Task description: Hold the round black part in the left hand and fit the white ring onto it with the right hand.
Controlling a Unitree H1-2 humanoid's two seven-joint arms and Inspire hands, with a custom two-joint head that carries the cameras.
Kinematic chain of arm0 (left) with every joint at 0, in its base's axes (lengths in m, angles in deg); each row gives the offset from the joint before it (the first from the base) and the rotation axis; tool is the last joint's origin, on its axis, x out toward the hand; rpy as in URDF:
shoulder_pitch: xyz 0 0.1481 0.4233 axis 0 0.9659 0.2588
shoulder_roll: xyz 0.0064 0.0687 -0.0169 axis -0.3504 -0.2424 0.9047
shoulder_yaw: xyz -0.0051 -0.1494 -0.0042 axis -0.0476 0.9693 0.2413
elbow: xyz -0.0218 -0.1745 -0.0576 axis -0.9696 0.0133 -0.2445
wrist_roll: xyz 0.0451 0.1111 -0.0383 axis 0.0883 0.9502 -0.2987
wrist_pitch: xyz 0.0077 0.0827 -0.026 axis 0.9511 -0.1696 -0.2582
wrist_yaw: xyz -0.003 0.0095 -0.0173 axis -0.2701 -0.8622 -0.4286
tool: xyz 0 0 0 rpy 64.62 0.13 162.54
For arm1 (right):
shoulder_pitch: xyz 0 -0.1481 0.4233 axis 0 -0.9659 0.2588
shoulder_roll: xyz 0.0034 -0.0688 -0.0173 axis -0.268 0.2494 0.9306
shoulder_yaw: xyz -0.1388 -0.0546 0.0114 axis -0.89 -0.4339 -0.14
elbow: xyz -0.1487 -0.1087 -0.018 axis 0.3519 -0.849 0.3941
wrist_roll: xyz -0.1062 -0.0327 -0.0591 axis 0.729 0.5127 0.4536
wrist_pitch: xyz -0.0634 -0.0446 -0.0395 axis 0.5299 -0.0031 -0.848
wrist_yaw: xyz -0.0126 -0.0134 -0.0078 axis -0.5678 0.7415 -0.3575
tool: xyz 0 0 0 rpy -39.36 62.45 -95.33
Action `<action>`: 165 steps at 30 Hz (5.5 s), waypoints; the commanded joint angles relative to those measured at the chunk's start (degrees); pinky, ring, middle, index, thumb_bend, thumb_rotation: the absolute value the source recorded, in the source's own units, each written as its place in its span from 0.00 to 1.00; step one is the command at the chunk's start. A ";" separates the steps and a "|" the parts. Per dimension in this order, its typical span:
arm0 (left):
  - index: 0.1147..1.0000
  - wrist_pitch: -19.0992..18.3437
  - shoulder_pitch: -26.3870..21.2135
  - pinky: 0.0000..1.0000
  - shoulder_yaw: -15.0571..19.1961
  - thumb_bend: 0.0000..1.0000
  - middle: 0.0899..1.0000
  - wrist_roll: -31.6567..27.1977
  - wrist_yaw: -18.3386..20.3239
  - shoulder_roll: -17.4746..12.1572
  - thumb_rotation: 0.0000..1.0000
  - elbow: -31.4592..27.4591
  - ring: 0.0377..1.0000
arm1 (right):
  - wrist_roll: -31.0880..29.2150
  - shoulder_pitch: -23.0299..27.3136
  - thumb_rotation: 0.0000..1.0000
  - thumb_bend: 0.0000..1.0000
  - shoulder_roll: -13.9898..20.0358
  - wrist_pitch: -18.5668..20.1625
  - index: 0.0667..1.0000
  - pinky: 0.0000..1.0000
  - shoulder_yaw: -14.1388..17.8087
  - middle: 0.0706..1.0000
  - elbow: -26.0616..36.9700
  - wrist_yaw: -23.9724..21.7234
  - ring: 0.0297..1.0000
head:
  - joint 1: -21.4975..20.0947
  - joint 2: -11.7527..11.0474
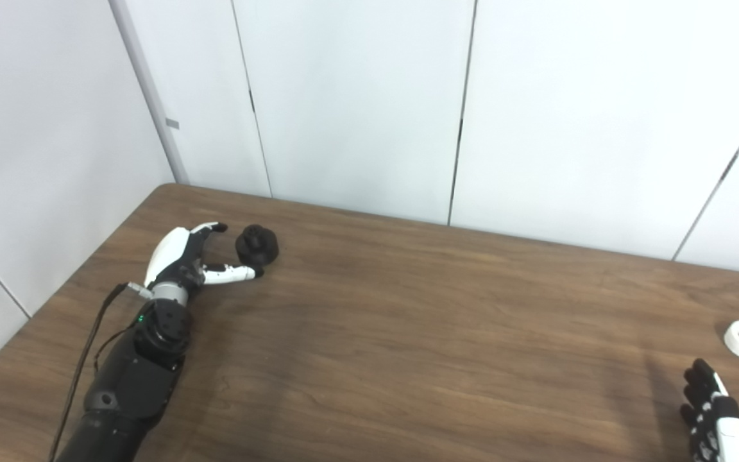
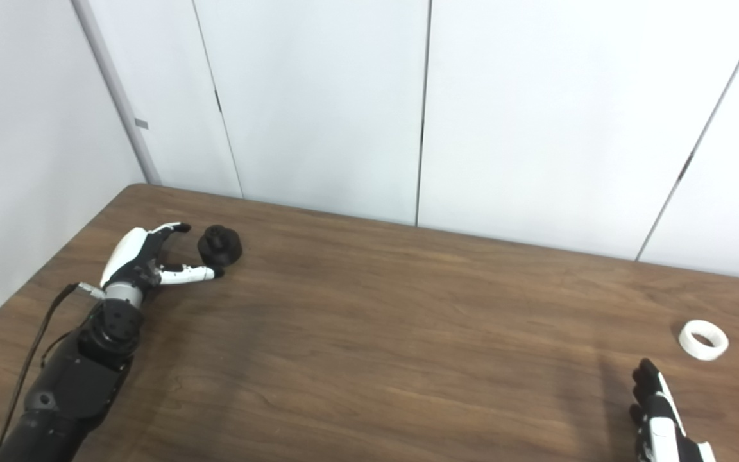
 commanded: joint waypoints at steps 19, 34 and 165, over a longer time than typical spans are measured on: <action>0.83 1.61 -7.51 1.00 -3.29 1.00 0.95 1.44 -2.88 -1.96 0.33 6.15 1.00 | 1.04 -0.16 1.00 0.54 -0.25 0.37 0.97 1.00 -0.50 0.97 3.25 0.82 1.00 | -0.33 0.18; 0.81 2.64 -10.38 1.00 -5.73 1.00 0.94 1.76 -3.73 -1.69 0.33 10.95 1.00 | 1.60 -1.05 1.00 0.50 -0.63 0.96 0.96 1.00 -1.07 0.97 4.64 1.51 1.00 | -1.37 0.30; 0.42 12.44 20.51 1.00 -27.49 0.52 0.78 32.20 12.10 16.76 0.05 -45.64 0.91 | 9.42 1.52 1.00 0.60 -4.16 3.85 0.92 1.00 -5.80 0.91 7.86 4.98 0.95 | -20.21 12.95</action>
